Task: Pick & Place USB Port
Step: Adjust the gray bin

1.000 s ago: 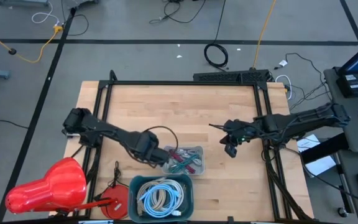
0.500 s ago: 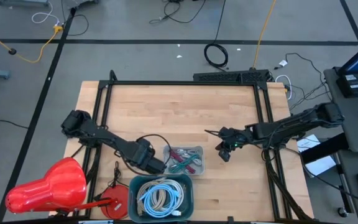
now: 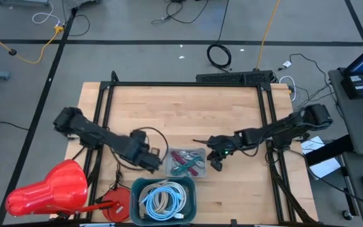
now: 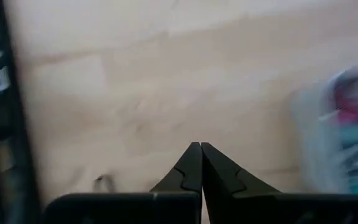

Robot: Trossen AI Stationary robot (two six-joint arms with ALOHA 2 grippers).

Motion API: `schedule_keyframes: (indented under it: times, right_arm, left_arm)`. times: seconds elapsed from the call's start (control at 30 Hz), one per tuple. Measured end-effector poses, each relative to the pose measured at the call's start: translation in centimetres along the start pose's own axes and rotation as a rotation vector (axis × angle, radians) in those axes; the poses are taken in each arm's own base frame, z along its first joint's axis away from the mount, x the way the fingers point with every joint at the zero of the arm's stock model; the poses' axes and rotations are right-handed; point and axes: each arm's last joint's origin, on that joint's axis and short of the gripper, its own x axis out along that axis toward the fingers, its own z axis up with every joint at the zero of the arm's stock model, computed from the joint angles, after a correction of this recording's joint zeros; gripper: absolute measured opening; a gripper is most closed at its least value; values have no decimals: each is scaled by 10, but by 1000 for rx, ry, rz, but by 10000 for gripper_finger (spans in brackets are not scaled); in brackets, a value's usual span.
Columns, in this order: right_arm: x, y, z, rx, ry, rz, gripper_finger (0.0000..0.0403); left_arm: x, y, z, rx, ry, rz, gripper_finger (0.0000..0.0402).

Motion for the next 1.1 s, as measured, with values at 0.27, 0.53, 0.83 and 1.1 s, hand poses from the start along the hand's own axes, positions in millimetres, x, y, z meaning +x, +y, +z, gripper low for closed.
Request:
schedule_keyframes:
  times: [0.27,0.53,0.83,1.1]
  right_arm:
    - [9,29,35,-126,-9,16,0]
    - [28,30,44,-152,9,-3,0]
    - [56,24,40,-139,38,16,0]
    - [58,28,58,-144,-14,60,0]
  left_arm:
    - [-31,32,31,-101,-128,-169,2]
    - [-36,38,32,-79,-143,-195,1]
    - [-38,38,23,-69,-136,-206,2]
    - [-39,39,19,-55,-135,-210,1]
